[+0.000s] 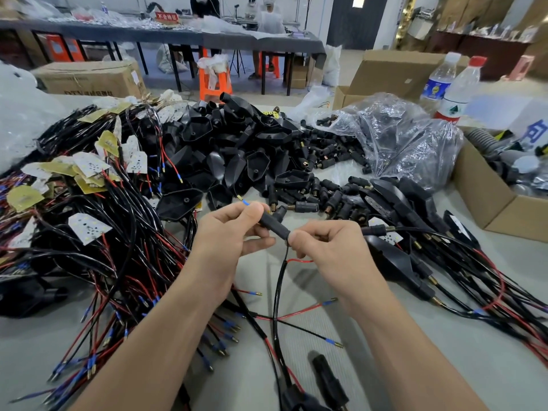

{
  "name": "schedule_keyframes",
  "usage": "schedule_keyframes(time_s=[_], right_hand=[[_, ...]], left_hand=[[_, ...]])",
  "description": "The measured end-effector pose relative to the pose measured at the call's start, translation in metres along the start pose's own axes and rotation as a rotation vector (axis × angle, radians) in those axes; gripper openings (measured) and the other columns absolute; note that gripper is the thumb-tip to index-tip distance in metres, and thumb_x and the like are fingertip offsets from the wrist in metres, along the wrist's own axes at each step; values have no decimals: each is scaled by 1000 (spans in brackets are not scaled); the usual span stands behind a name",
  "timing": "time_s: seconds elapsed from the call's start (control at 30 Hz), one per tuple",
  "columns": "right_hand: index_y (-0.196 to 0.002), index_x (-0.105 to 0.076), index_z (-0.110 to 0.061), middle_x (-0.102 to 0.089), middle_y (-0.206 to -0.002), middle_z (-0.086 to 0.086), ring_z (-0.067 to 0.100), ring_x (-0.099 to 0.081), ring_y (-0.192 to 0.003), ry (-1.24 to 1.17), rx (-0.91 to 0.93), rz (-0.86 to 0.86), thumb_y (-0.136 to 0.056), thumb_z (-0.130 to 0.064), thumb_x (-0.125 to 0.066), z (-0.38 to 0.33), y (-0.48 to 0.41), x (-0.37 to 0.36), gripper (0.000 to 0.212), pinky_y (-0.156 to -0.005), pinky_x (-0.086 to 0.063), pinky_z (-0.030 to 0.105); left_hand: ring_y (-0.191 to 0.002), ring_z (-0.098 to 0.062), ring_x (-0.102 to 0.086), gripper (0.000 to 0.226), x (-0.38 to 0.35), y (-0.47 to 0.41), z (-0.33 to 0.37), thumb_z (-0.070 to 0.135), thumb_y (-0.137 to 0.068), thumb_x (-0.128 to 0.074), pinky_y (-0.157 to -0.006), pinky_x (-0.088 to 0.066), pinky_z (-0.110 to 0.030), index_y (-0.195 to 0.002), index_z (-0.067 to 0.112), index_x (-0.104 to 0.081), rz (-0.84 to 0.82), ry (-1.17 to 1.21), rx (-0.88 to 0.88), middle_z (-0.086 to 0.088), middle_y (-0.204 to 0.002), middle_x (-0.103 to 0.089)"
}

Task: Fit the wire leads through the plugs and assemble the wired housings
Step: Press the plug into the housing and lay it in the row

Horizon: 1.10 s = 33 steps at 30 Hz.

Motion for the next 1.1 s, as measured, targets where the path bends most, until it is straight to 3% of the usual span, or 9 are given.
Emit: schedule_keyframes(time_s=[0.13,0.2,0.33,0.47,0.57,0.73,0.87,1.0,1.1], right_hand=[[-74,-81,-14,-71,-72,6,16,-64,-72,-237,-165,-37,-91,-32,-73,-5,1,2,26,-81,-54,39],[-72,-80,-15,-71,-70,7,17,-61,-68,-238,-169,-11,-92,-35,-70,-6,1,6,29,-69,-49,31],[-72,-77,-9,-68,-64,6,13,-53,-57,-142,-129,-1,-90,-13,-68,-4,1,7,20,-52,-39,16],[-72,-78,-16,-71,-66,8,13,-56,-55,-32,-98,22,-87,-18,-72,-2,1,2,16,-58,-44,26],[-70,-77,-15,-70,-63,5,11,-57,-52,25,-83,34,-88,-17,-73,-1,3,-6,18,-54,-43,22],[-71,-78,-14,-67,-65,9,14,-54,-54,-230,-141,-69,-91,-4,-70,-7,4,-6,23,-53,-42,20],[-72,-78,-13,-68,-64,8,13,-55,-54,-183,-70,-59,-88,-1,-71,-11,5,-5,22,-53,-43,19],[-71,-78,-17,-70,-61,4,9,-57,-50,11,-14,19,-88,-10,-74,-11,8,-6,18,-52,-44,17],[-69,-76,-17,-71,-62,4,12,-59,-50,8,-38,70,-90,-23,-74,-9,7,-6,22,-52,-46,21]], left_hand=[[-60,-10,-62,36,4,-2,2,13,-101,-61,-60,-59,-24,-72,15,-82,98,90,-47,-5,-71,-71],[-58,-10,-61,36,7,-4,3,12,-100,-63,-59,-59,-24,-69,16,-81,157,99,-79,-4,-67,-69],[-56,-10,-61,34,8,-5,4,13,-99,-65,-58,-58,-24,-69,17,-81,167,86,-108,-3,-65,-68],[-59,-10,-60,29,9,-4,1,14,-98,-66,-59,-58,-24,-72,16,-79,65,46,-77,-1,-67,-67],[-60,-9,-58,26,8,-4,-1,16,-97,-67,-58,-57,-23,-74,14,-77,-37,-17,-30,-2,-70,-65],[-59,-8,-60,30,15,-9,1,18,-99,-64,-61,-58,-24,-74,17,-81,65,102,-32,-3,-70,-67],[-58,-9,-59,36,14,-10,-1,17,-103,-58,-58,-57,-23,-74,17,-80,7,204,75,-1,-68,-63],[-61,-9,-60,36,10,-7,-2,17,-104,-57,-59,-58,-22,-76,15,-80,-77,149,116,-2,-71,-62],[-60,-9,-61,39,10,-7,0,16,-104,-57,-59,-58,-22,-73,17,-81,-41,199,99,-2,-71,-64]])
Point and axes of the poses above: each hand's wrist, its own y-axis away from the middle knuckle, its own x-axis out of the back of the hand, z = x × y, the point moved 1 cm from there along -y, towards the middle knuckle
